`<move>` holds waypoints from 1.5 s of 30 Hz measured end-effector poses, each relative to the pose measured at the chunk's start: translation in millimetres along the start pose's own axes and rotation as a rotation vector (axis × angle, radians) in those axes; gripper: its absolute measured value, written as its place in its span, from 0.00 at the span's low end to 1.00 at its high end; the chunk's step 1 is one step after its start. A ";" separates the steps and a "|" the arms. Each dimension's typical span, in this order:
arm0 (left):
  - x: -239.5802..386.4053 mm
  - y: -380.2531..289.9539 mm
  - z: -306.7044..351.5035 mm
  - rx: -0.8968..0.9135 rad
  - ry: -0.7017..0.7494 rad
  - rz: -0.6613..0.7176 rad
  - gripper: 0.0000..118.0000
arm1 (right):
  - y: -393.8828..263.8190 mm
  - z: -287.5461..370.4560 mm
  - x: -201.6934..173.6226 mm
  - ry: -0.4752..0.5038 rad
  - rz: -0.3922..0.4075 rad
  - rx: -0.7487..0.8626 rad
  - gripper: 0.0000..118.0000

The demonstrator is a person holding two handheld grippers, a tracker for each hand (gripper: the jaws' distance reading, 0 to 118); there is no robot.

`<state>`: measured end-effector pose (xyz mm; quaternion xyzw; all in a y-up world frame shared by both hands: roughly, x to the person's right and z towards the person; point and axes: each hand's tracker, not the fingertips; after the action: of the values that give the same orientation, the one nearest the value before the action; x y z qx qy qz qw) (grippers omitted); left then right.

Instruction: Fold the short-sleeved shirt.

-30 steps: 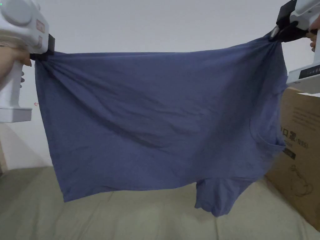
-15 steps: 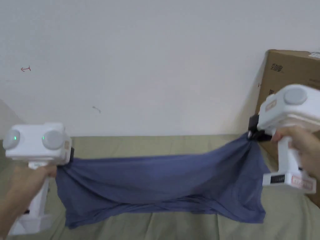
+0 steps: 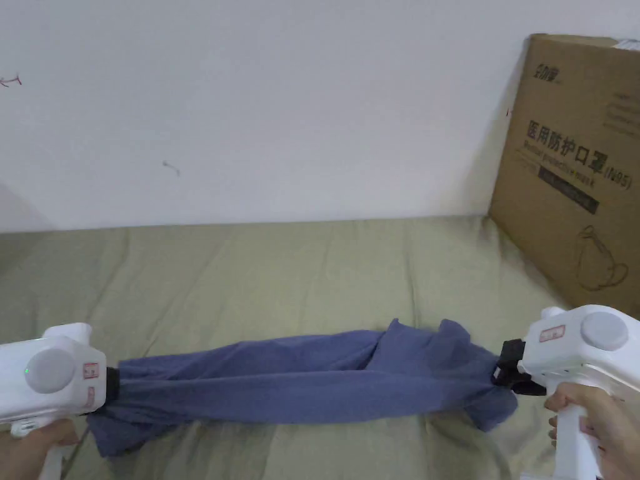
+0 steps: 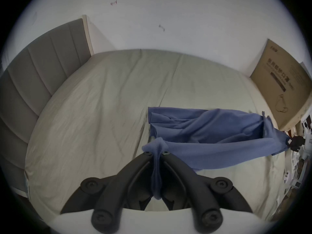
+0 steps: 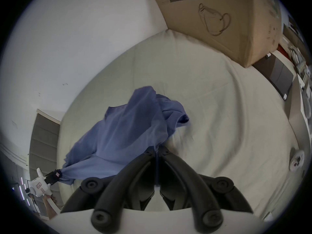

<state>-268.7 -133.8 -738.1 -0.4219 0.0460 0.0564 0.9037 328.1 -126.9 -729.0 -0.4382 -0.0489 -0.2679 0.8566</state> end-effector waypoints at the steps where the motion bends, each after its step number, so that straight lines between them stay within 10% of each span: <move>1: 3.6 -8.0 21.4 0.008 -0.003 -0.005 0.01 | -1.6 13.4 -0.3 0.023 0.027 0.022 0.02; 18: -50.9 -260.8 245.7 -0.002 0.010 -0.021 0.01 | -260.8 215.3 86.4 -0.027 0.217 -0.059 0.02; 27: -56.9 -320.0 236.3 -0.052 0.038 -0.069 0.04 | -308.0 217.9 130.8 -0.039 0.077 -0.107 0.02; 29: -58.6 -319.5 231.3 -0.079 0.036 -0.031 0.32 | -307.1 214.1 125.3 -0.056 0.105 -0.077 0.08; 30: -60.0 -319.5 233.4 -0.075 0.020 -0.005 0.72 | -306.9 214.3 121.2 -0.065 0.122 -0.074 0.34; 32: -61.7 -319.2 239.5 -0.066 0.007 -0.001 0.98 | -307.1 217.7 114.4 -0.107 0.202 -0.048 0.81; 36: -61.6 -318.8 267.7 -0.022 -0.003 -0.029 0.92 | -316.9 240.6 99.3 -0.179 0.373 0.033 0.85; 38: -63.8 -321.1 283.9 0.010 -0.023 -0.013 0.69 | -325.6 255.4 94.6 -0.181 0.411 0.077 0.82; 40: -68.1 -326.1 301.1 0.049 -0.094 0.031 0.12 | -336.0 272.1 91.0 -0.162 0.393 0.120 0.48; 41: -67.6 -329.7 309.9 0.068 -0.107 0.049 0.02 | -342.7 280.6 90.4 -0.128 0.370 0.148 0.20; 45: -67.4 -351.1 316.1 0.065 -0.048 0.038 0.00 | -369.2 286.9 91.4 -0.112 0.251 0.131 0.01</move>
<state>-274.8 -119.3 -261.2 -0.3900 0.0343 0.0820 0.9165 264.0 -116.4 -257.0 -0.3981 -0.0589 -0.1302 0.9061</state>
